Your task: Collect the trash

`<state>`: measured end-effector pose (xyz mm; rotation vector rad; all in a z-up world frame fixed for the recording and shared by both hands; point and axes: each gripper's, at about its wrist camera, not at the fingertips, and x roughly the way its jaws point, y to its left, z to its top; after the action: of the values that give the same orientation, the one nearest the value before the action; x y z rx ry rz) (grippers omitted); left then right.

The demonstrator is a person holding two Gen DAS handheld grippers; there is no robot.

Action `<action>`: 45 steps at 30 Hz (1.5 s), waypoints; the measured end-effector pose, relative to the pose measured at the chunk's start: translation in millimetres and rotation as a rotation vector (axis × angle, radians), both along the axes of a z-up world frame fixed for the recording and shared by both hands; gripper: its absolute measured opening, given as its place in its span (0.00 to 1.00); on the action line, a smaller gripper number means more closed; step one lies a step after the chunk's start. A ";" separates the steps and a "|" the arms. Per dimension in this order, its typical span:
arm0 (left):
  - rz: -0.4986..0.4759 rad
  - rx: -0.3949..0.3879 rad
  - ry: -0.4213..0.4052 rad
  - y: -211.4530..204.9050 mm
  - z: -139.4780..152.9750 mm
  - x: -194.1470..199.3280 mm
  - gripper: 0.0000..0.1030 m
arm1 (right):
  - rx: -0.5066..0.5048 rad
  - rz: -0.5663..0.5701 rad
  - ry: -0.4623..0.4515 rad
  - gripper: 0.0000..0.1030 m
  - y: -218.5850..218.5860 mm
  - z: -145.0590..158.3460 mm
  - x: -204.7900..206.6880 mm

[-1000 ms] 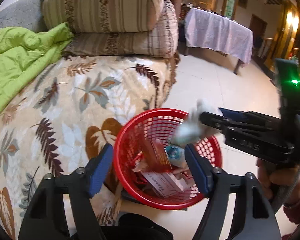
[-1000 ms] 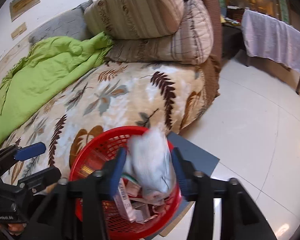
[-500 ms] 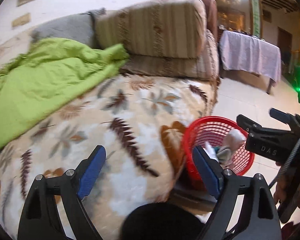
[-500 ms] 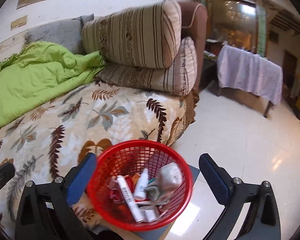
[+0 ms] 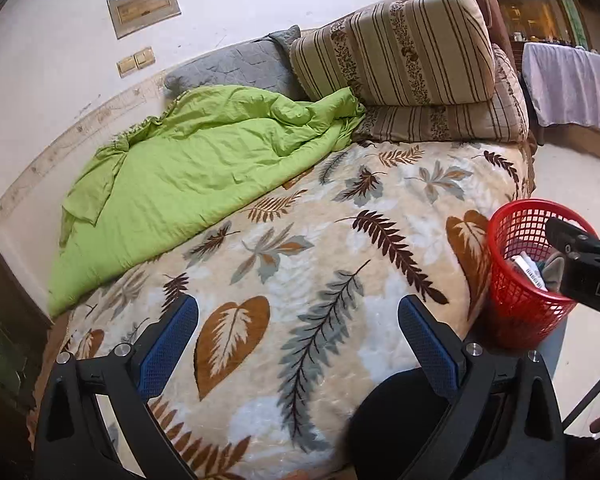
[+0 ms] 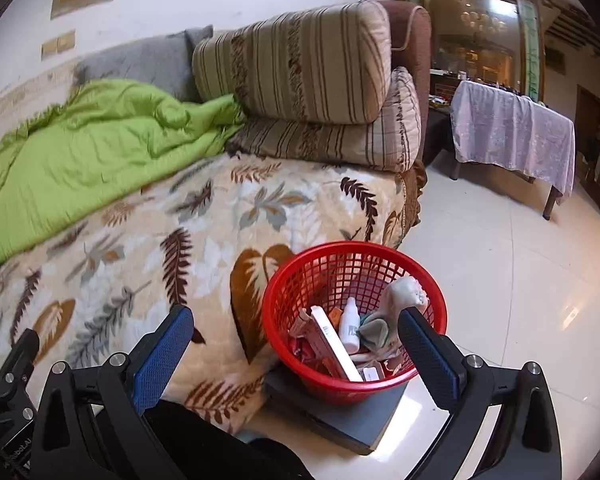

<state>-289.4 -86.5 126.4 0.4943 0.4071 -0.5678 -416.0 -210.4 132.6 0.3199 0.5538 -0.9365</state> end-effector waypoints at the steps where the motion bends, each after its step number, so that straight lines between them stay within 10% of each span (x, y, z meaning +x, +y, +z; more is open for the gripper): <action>1: -0.004 -0.001 0.012 -0.3 -0.2 -0.1 0.97 | 0.000 0.001 0.011 1.00 -1.5 -1.6 1.8; 13: -0.002 -0.025 0.214 -2.3 -15.8 23.8 0.97 | 0.029 -0.002 0.046 1.00 -10.8 -10.6 7.5; 45: 0.020 -0.045 0.216 6.5 -13.3 28.0 0.97 | 0.017 0.009 0.076 1.00 -4.7 -13.4 13.7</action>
<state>-261.4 -80.0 113.1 0.3859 0.6029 -0.6118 -402.3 -215.1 119.1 0.2983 0.6326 -0.9386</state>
